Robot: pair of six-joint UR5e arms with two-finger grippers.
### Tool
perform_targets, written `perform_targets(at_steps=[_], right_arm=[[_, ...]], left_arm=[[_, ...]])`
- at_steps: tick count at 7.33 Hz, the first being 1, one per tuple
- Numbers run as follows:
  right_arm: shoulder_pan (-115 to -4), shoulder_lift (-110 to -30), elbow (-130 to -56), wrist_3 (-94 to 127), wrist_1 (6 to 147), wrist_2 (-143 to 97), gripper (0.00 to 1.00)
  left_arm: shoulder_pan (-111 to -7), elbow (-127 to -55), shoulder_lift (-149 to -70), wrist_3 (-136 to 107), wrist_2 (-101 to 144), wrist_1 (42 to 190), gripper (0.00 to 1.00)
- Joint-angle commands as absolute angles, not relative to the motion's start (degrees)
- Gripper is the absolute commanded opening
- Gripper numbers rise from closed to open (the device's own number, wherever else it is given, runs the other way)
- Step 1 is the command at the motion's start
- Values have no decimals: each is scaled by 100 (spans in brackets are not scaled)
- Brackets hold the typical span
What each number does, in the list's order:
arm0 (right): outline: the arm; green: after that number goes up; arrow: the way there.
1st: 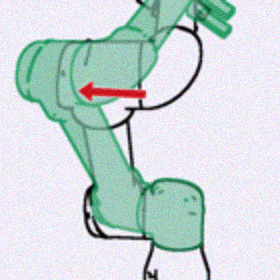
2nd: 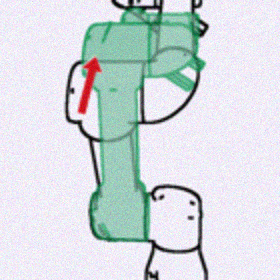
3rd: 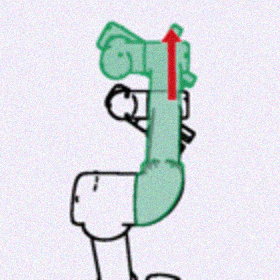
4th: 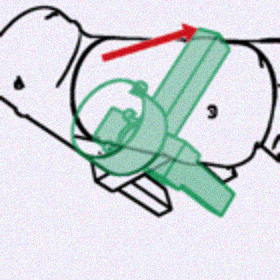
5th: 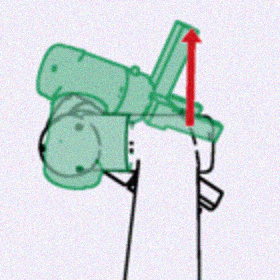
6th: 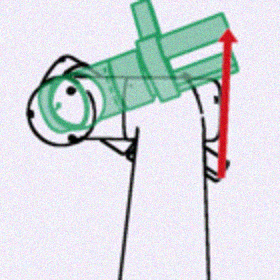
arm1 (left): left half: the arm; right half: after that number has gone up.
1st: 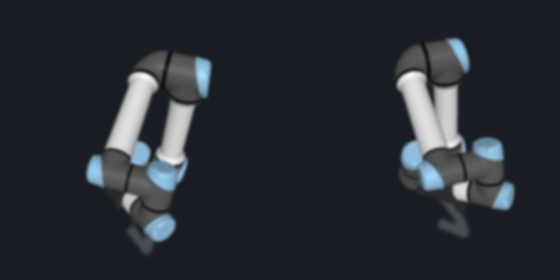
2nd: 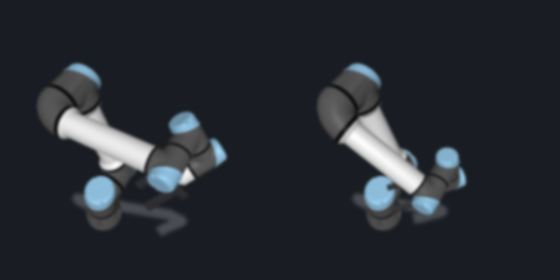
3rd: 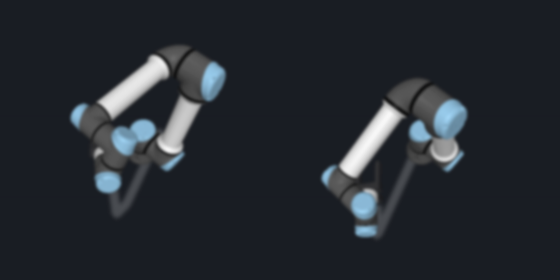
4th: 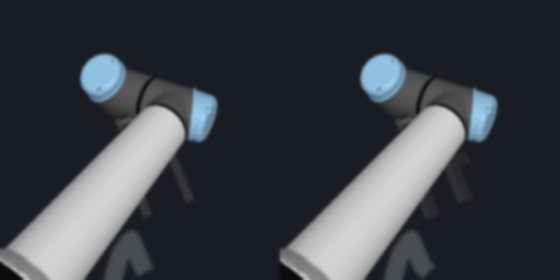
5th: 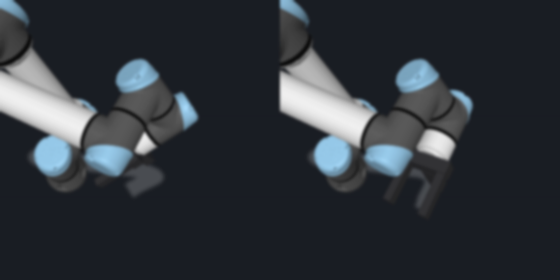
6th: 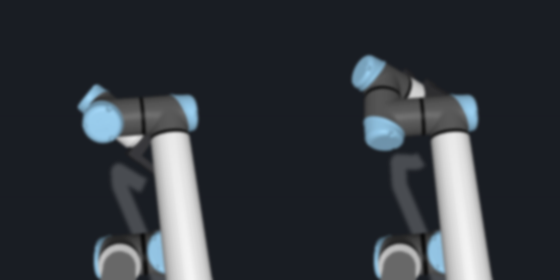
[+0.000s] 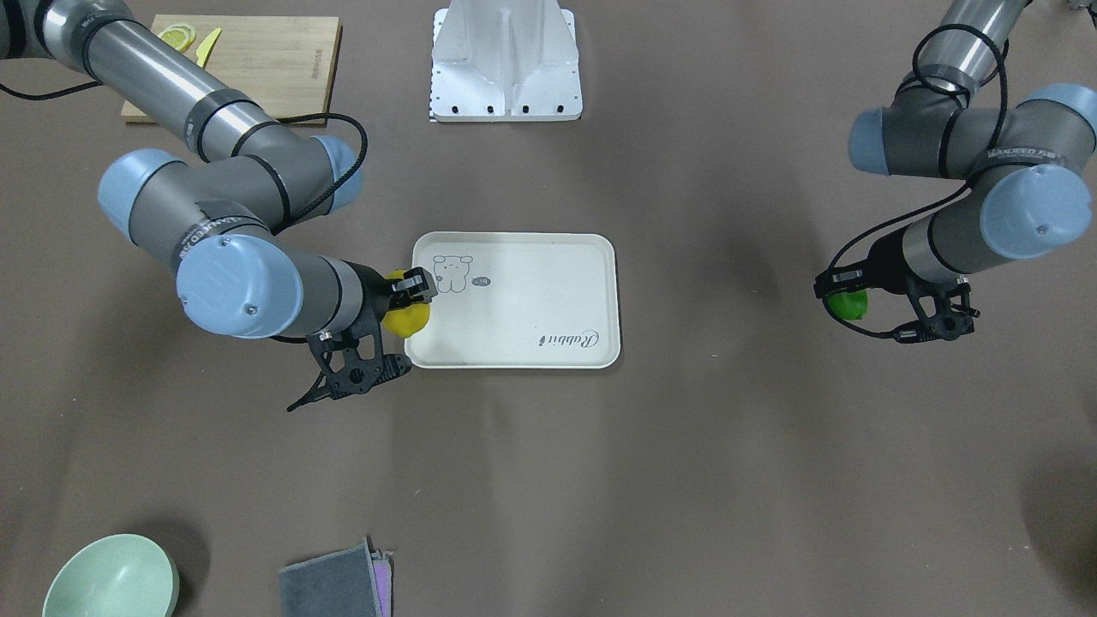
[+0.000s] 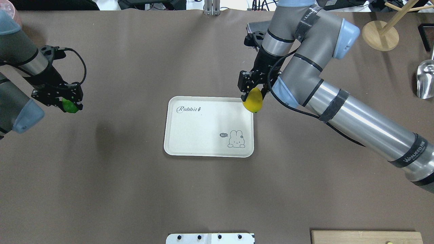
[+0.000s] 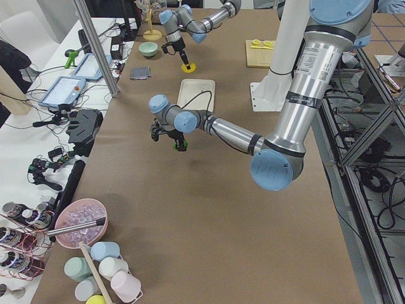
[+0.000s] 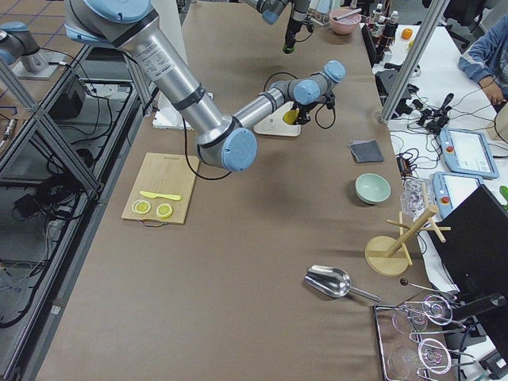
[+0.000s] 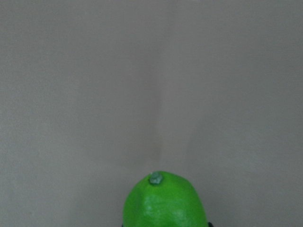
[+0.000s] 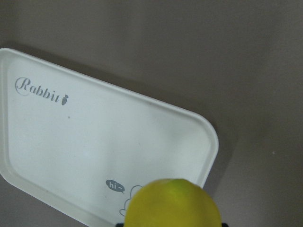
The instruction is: Place all lemons on tray
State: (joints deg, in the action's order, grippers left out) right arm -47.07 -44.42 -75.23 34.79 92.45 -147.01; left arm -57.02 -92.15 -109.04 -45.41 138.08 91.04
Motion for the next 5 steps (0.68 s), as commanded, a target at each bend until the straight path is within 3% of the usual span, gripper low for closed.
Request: perform_targets(at_steps=[1,5], right_arm=[[-4501,-4351,-7226,4041,9255,-14853,27],[-4272,-4290,-7075,4192,9185,-14889,32]], left_arm=[[-5477,-9220,-11449,-4509,13711,9132,0],[-4994,-8237,-12118,-4553,13667,10668,0]])
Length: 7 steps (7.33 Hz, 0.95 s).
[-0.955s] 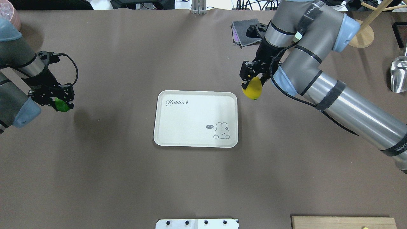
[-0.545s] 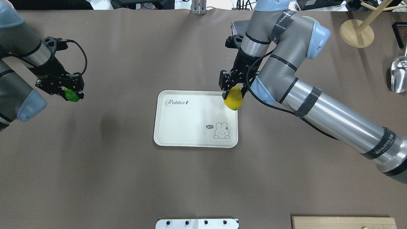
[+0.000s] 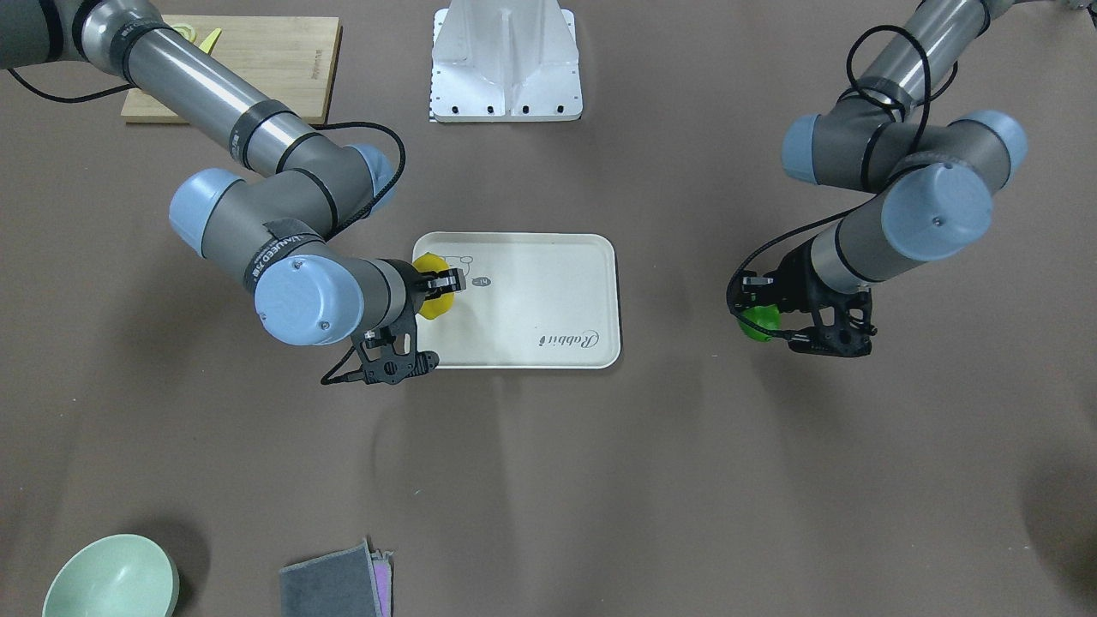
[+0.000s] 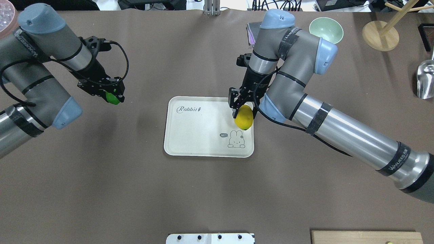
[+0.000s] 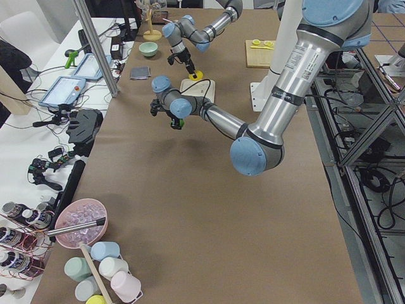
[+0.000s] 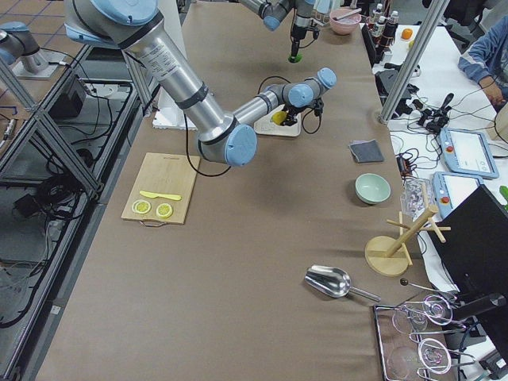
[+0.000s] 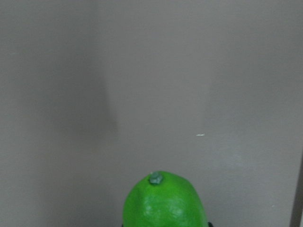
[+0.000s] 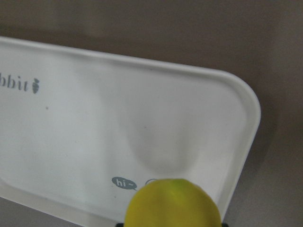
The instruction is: Place all lemons on tray
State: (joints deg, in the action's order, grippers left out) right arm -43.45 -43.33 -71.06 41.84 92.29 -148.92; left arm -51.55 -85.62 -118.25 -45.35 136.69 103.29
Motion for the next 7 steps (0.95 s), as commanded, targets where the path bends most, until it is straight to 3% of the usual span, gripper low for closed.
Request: perform_targets(at_steps=[1,2,7], right_arm=[[-4271,-4272,-6962,4192,8967,-14854,57],[-4237,-4271,-6900,4192,8791,-14732,96],[-4297,-4280,-6917,4192,8675,-14713,99]], left_arm=[[-4923,-8174,-12381,-4553,13676,10705,0],[-4774,-8165,-12575,-4561,13676,10731,0],[-4132,-7945,-13007,-4805,13667,11285,0]])
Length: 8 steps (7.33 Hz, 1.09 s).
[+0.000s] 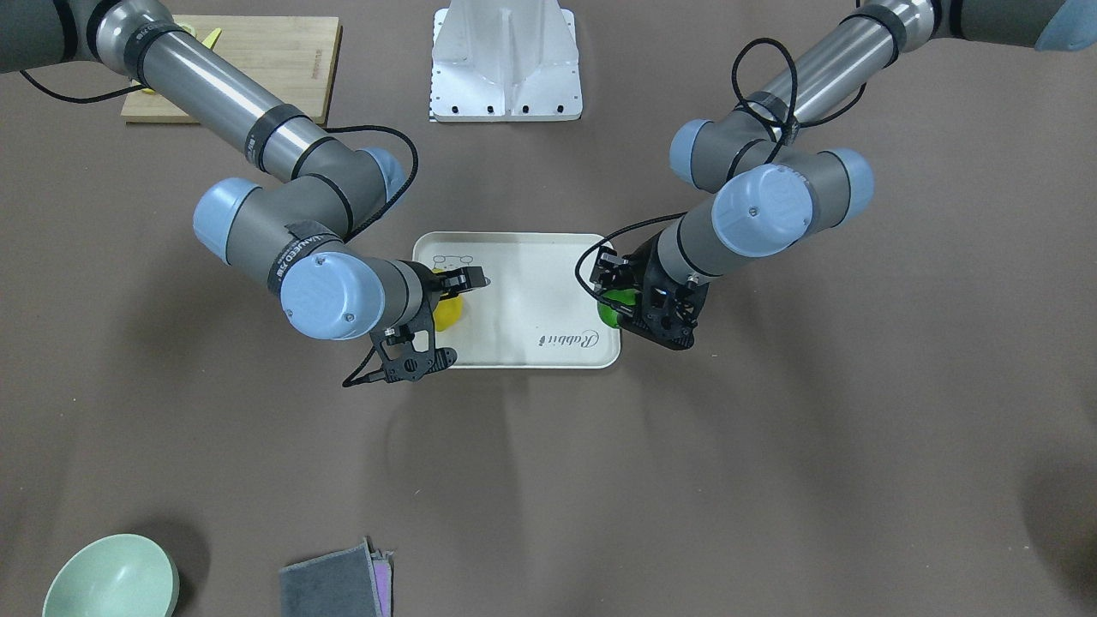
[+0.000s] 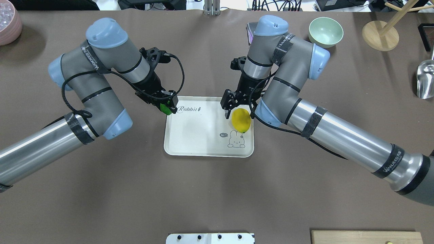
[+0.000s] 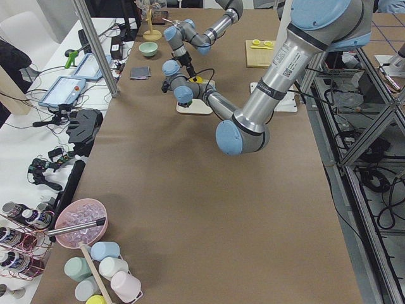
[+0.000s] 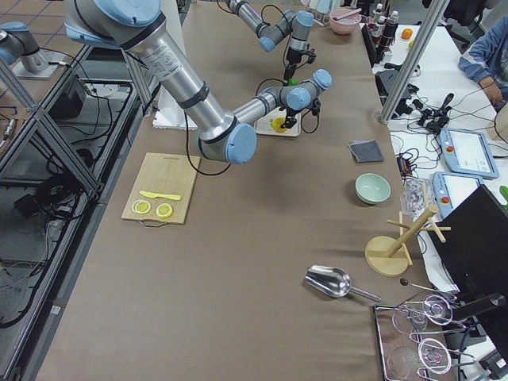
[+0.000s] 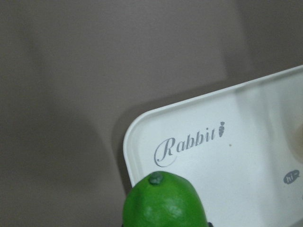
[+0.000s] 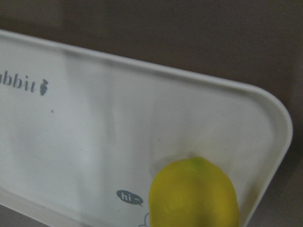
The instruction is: Place all lemons on tray
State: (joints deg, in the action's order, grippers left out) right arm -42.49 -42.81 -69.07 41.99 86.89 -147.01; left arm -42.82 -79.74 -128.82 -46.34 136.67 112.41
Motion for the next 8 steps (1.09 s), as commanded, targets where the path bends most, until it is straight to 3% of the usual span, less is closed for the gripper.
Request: perform_targets(at_steps=[1,4,5,6,8], right_arm=[[-4541,-4332,-6943,4131,8657,-14713,99],[-5254,-5234,-7293,4131,7386,-14914,99],[-5395,-5734,-7695,4096,7270,-15089,99],[-5510,-6270,-8186,4061,7242,-15143,99],[-5878,-7184,-8480,3990,6612,-15293,99]], left_arm=[[-4009,-7937,-13130,-4895,13667,11285,0],[-3631,-7893,-13228,-5009,12951,11468,0],[-3621,-7701,-13193,-5010,12877,11800,99],[-3621,-7717,-13044,-5010,12885,11960,99],[-3769,-7830,-12938,-4992,12876,11884,99]])
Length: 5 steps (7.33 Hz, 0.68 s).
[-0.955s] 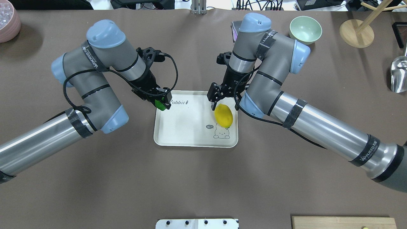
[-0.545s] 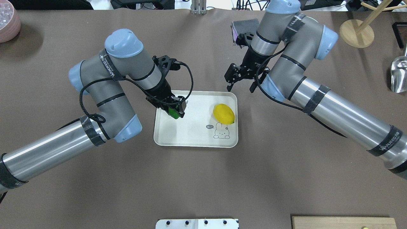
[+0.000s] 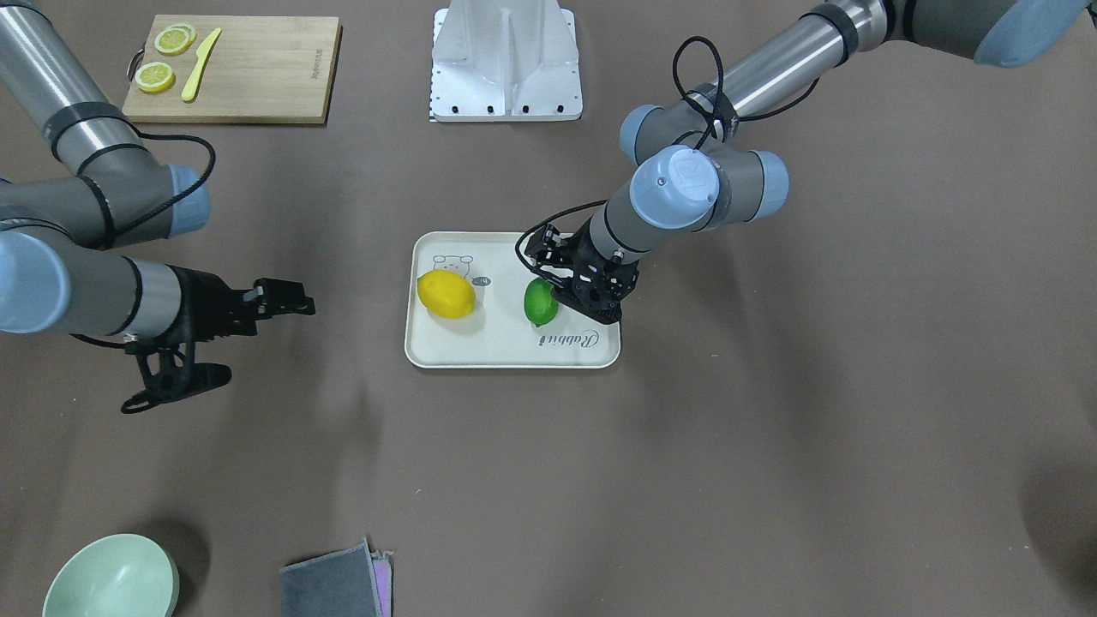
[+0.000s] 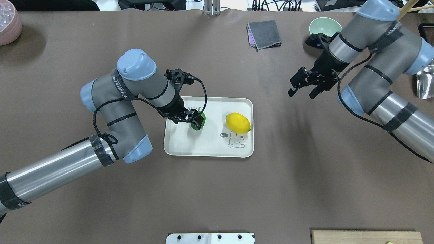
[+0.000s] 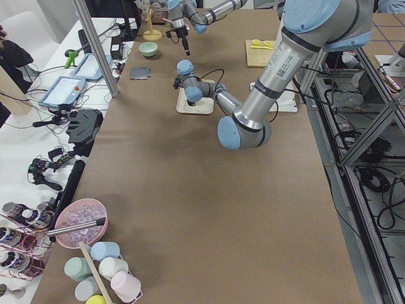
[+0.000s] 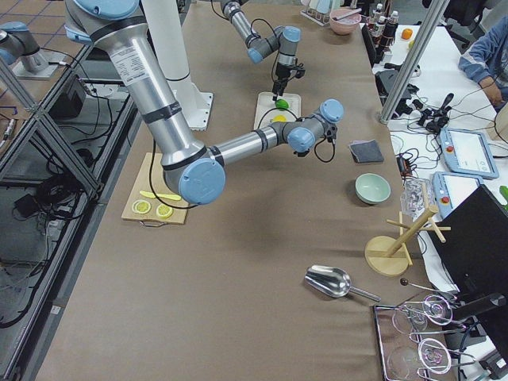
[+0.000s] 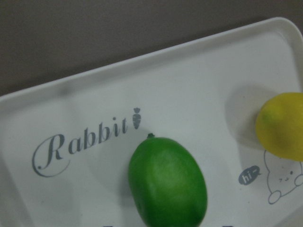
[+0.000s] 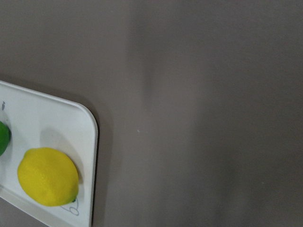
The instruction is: Place all lemons on tray
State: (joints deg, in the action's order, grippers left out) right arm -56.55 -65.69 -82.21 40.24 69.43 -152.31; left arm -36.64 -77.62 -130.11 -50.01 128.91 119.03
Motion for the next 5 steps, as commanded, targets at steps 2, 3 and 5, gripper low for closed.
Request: perform_targets(at_steps=[2,3,5], right_arm=[[-6046,-7942,-9251,3964,6731,-14831,99],[-6047,-8302,-9725,3929,6985,-14401,99],[-6361,-8805,-10219,2793,7764,-13819,99]], left_arm=[[-4321,-8651,-12667,-4923,12911,10836,99],[-4629,-9205,-12604,-4852,12894,9915,99],[-5410,-10077,-11782,-4494,12240,9211,99]])
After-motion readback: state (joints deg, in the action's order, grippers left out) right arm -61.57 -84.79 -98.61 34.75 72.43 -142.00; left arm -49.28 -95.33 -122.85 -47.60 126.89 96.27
